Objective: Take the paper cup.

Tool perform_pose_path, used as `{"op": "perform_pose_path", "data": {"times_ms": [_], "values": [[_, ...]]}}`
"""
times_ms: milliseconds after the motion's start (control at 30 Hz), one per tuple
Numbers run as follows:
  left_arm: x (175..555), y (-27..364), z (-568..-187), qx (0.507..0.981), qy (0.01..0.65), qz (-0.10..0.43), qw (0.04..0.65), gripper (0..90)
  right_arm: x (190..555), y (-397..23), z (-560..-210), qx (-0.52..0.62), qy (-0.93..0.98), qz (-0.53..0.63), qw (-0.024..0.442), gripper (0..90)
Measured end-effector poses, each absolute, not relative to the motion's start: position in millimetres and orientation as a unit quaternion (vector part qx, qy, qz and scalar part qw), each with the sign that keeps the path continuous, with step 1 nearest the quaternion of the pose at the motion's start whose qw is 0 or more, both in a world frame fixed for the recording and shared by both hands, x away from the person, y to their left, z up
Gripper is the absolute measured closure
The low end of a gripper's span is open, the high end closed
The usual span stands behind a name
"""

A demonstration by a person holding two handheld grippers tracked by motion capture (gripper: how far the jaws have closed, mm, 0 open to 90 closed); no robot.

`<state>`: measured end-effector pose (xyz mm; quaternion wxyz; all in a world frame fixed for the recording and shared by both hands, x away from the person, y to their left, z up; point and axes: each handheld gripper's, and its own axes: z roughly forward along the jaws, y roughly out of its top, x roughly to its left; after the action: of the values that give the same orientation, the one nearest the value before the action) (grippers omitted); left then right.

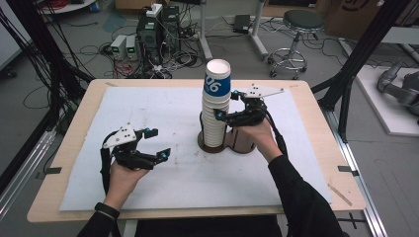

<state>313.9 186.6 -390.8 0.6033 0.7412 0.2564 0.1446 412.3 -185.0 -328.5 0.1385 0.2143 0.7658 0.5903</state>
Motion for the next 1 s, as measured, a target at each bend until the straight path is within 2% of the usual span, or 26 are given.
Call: {"op": "perform_pose_path", "data": {"times_ms": [1000], "values": [[313.9, 178.4, -387.0, 0.749, 0.249, 0.142, 0.597, 12.1, 415.3, -178.7, -329.7, 0.243, 0.763, 0.582, 0.141, 14.2]]}}
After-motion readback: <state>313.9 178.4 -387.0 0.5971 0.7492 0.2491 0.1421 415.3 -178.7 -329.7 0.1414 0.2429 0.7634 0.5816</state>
